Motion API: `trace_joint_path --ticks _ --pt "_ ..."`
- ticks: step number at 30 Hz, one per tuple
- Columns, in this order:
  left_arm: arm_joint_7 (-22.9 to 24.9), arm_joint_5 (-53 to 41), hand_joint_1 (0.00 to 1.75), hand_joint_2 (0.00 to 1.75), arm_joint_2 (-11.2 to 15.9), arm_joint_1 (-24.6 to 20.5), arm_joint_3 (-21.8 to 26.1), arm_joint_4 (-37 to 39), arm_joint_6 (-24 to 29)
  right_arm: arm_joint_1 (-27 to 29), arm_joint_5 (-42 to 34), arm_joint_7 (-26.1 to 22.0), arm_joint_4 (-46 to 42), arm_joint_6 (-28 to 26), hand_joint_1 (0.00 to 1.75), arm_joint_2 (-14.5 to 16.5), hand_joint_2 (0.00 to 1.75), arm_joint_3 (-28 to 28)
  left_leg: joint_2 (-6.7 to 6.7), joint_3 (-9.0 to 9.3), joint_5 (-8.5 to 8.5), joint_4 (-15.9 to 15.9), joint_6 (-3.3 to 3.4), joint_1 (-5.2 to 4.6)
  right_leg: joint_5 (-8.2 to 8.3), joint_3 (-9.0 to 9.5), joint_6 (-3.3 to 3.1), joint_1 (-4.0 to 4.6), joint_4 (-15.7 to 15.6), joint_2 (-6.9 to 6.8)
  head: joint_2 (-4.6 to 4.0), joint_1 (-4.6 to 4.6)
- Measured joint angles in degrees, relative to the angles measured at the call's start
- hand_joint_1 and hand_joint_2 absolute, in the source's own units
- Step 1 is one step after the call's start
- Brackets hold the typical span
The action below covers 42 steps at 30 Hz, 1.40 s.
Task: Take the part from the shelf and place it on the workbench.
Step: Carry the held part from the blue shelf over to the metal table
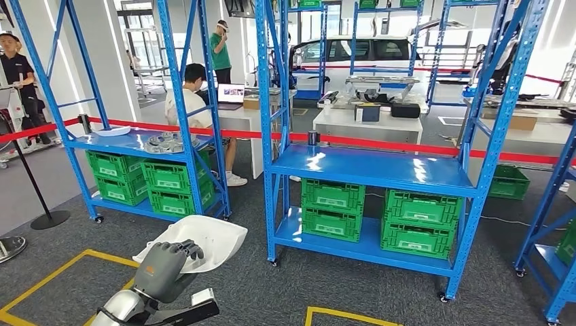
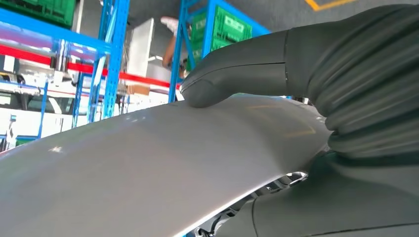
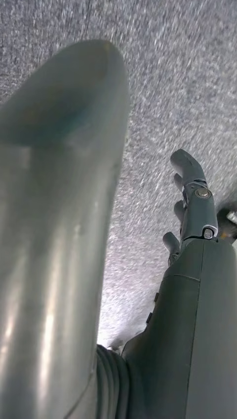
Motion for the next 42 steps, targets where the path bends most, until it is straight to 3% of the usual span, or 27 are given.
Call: trace_joint_path --ticks 2,4,6,7,8,9,11,13,15,16,17,19,21,22,23,24,26,28,30,31,33,35,37,38,39,41,42 --pt "-0.33 -0.73 1.75 1.75 0.33 -0.1 0.05 0.13 0.81 -0.12 0.08 -0.01 0.0 -0.02 0.0 0.09 0.0 0.0 2.29 -1.08 -1.14 1.94 -0.57 -0.11 0.36 0.37 -0.77 -0.13 -0.57 -1.39 0.0 -0.13" --pt "-0.83 -1.02 1.75 1.75 0.43 -0.15 0.07 0.22 1.18 -0.05 0.1 -0.02 0.0 -0.04 0.0 0.13 0.0 -0.01 5.84 -3.99 -4.41 8.19 -1.03 -0.09 0.43 0.5 -1.21 -0.07 -0.81 -2.84 0.0 -0.26" --pt "-1.33 -0.99 1.75 1.75 0.43 0.2 0.07 0.41 1.04 0.07 0.1 -0.01 0.0 -0.03 0.0 0.13 0.0 -0.02 7.15 -7.07 -6.85 14.7 -1.45 0.27 0.36 0.47 -1.32 -0.04 -0.8 -4.42 0.0 -0.26" --pt "-1.69 -0.93 1.75 1.75 0.47 0.42 0.07 0.55 0.77 0.09 0.1 -0.01 0.0 -0.02 0.0 0.13 0.0 -0.02 7.39 -7.42 -6.71 15.54 -1.6 0.46 0.33 0.48 -1.29 -0.06 -0.79 -5.19 0.0 -0.26" --pt "-2.17 -0.78 1.75 1.75 0.52 0.57 0.07 0.68 0.52 0.07 0.13 -0.01 0.0 0.01 0.0 0.14 0.0 -0.02 7.7 -6.58 -5.55 14.04 -1.72 0.64 0.27 0.51 -1.21 -0.09 -0.78 -5.94 0.0 -0.26" --pt "-2.72 -0.58 1.75 1.75 0.58 0.65 0.07 0.76 0.35 0.05 0.17 -0.01 0.0 0.04 0.0 0.16 0.0 -0.02 8.38 -4.66 -3.78 10.55 -1.78 0.76 0.19 0.6 -1.06 -0.12 -0.77 -6.69 0.0 -0.26" --pt "-3.65 -0.18 1.75 1.75 0.61 0.63 0.07 0.81 0.51 0.0 0.25 -0.02 -0.01 0.09 0.0 0.15 0.0 -0.02 10.92 -0.56 -1.27 2.87 -1.59 0.61 -0.1 0.83 -0.49 0.05 -0.68 -8.02 0.0 -0.23" --pt "-4.05 0.0 1.75 1.75 0.64 0.58 0.08 0.89 1.56 -0.07 0.27 -0.03 -0.02 0.06 0.0 0.12 0.0 -0.02 11.85 0.94 -0.73 -0.19 -0.9 0.22 -0.22 1.07 0.29 0.32 -0.71 -9.09 0.0 -0.12" --pt "-4.35 0.24 1.75 1.75 0.96 0.57 0.22 1.13 3.29 -0.15 0.32 -0.04 -0.02 0.04 0.0 0.19 0.0 -0.02 10.34 0.84 -0.33 -0.37 0.04 0.06 -0.21 1.33 1.05 0.23 -0.97 -10.14 0.0 -0.03" --pt "-4.54 0.44 1.75 1.75 1.16 0.51 0.34 1.28 4.17 -0.16 0.36 -0.07 -0.02 0.04 0.0 0.25 0.0 -0.02 9.65 0.86 -0.12 -0.58 0.46 0.09 -0.55 1.31 1.37 0.05 -0.72 -9.65 0.0 -0.01" --pt "-4.74 0.67 1.75 1.75 1.26 0.39 0.45 1.43 4.89 -0.15 0.39 -0.11 -0.02 0.04 0.0 0.32 0.0 -0.02 8.96 0.92 0.09 -0.8 0.87 0.18 -1.45 0.85 1.59 -0.07 0.51 -8.41 0.0 0.03" --pt "-5.09 1.09 1.75 1.75 1.21 0.19 0.56 1.74 5.65 -0.08 0.42 -0.19 -0.02 0.03 0.0 0.39 0.0 -0.03 7.57 0.94 0.29 -1.02 1.44 0.25 -4.71 -2.0 1.7 -0.12 6.74 -4.77 0.0 0.13" --pt "-5.87 1.49 1.75 1.75 1.09 0.26 0.57 2.33 5.69 0.03 0.43 -0.19 -0.02 0.0 0.0 0.39 0.0 -0.04 6.02 0.83 0.34 -0.98 1.75 0.03 -7.26 -5.82 1.48 0.22 14.06 -3.2 0.0 0.19" --pt "-6.46 1.76 1.75 1.75 1.09 0.36 0.57 2.7 5.59 0.07 0.43 -0.19 -0.02 -0.02 0.0 0.39 0.0 -0.04 5.19 0.8 0.37 -0.94 1.82 -0.09 -7.14 -6.75 1.26 0.44 15.42 -2.99 0.0 0.19" --pt "-7.09 2.14 1.75 1.75 1.11 0.43 0.57 3.06 5.36 0.1 0.4 -0.2 -0.02 -0.02 0.0 0.4 0.0 -0.04 4.37 0.77 0.42 -0.88 1.84 -0.2 -5.99 -6.57 0.95 0.62 14.54 -2.82 0.0 0.19" --pt "-7.63 2.65 1.75 1.75 1.13 0.45 0.61 3.38 4.98 0.11 0.36 -0.22 -0.02 -0.02 0.0 0.4 0.0 -0.04 3.54 0.76 0.47 -0.81 1.82 -0.28 -4.02 -5.21 0.57 0.78 11.39 -2.41 0.0 0.19" --pt "-8.4 3.76 1.75 1.75 1.17 0.43 0.81 3.91 3.95 0.05 0.27 -0.25 -0.02 -0.02 0.0 0.39 0.0 -0.04 2.07 0.7 0.59 -0.66 1.58 -0.38 -0.76 -1.43 -0.19 1.06 3.29 -0.24 0.0 0.18" --pt "-8.8 4.49 1.75 1.75 1.23 0.37 1.07 4.42 3.06 -0.06 0.23 -0.26 -0.02 -0.02 0.0 0.36 0.0 -0.04 0.83 0.48 0.79 -0.72 1.07 -0.4 0.17 0.51 -0.62 1.31 -0.76 0.99 0.0 0.17" --pt "-9.27 5.19 1.75 1.75 1.5 0.34 1.29 4.94 1.84 -0.15 0.15 -0.22 -0.02 -0.02 0.0 0.35 0.0 -0.04 -0.34 0.18 1.15 -1.02 0.37 -0.37 0.41 0.8 -1.01 1.35 -1.18 -0.15 0.0 0.16" --pt "-9.72 5.77 1.75 1.75 1.71 0.3 1.39 5.2 0.95 -0.18 0.11 -0.2 -0.02 -0.02 0.0 0.38 0.0 -0.04 0.02 -0.04 1.09 -0.84 0.12 -0.43 0.67 1.03 -1.29 1.28 -1.51 -0.8 0.0 0.16" --pt "-10.71 6.97 1.75 1.75 2.1 0.03 1.52 5.83 -0.79 -0.15 0.07 -0.18 -0.02 -0.01 0.0 0.44 0.0 -0.05 3.02 -1.59 -0.85 2.26 -0.32 -0.59 1.18 1.42 -1.91 1.02 -2.19 -2.17 0.0 0.1" --pt "-11.19 7.49 1.75 1.75 2.22 -0.2 1.57 6.56 -1.42 0.02 -0.03 -0.1 -0.02 -0.03 0.0 0.46 0.0 -0.1 6.32 -4.75 -4.67 9.42 -0.81 -0.38 1.24 1.38 -2.23 1.04 -2.33 -3.54 0.0 0.05" --pt "-11.14 7.52 1.75 1.75 2.22 -0.14 1.57 7.36 -1.42 0.18 -0.22 -0.06 -0.02 -0.08 0.0 0.47 0.0 -0.25 7.24 -7.03 -6.53 14.62 -1.37 0.17 1.17 1.26 -2.23 0.96 -2.32 -5.09 0.0 0.05" --pt "-11.04 7.52 1.75 1.75 2.22 -0.11 1.57 7.76 -1.41 0.2 -0.31 -0.08 -0.02 -0.11 0.0 0.5 0.0 -0.34 7.52 -6.65 -5.93 14.21 -1.65 0.48 1.13 1.24 -2.15 0.89 -2.29 -5.87 0.0 0.05" --pt "-10.94 7.53 1.75 1.75 2.22 -0.12 1.58 8.09 -1.41 0.2 -0.38 -0.13 -0.02 -0.15 0.0 0.55 0.0 -0.4 8.01 -5.06 -4.46 11.5 -1.92 0.78 1.06 1.25 -1.98 0.8 -2.23 -6.64 0.0 0.05" --pt "-10.84 7.53 1.75 1.75 2.19 -0.32 1.6 8.56 -1.38 0.17 -0.45 -0.2 -0.03 -0.2 0.0 0.62 0.0 -0.48 10.47 -0.44 -1.56 3.56 -2.3 1.07 0.67 1.29 -1.32 0.76 -1.83 -8.02 0.0 0.04" --pt "-10.84 7.54 1.75 1.75 2.09 -0.44 1.62 8.7 -1.37 0.16 -0.46 -0.23 -0.03 -0.23 0.0 0.62 0.0 -0.49 11.42 1.11 -0.82 0.84 -2.1 1.04 0.4 1.31 -0.88 0.81 -1.6 -8.6 0.0 0.06"
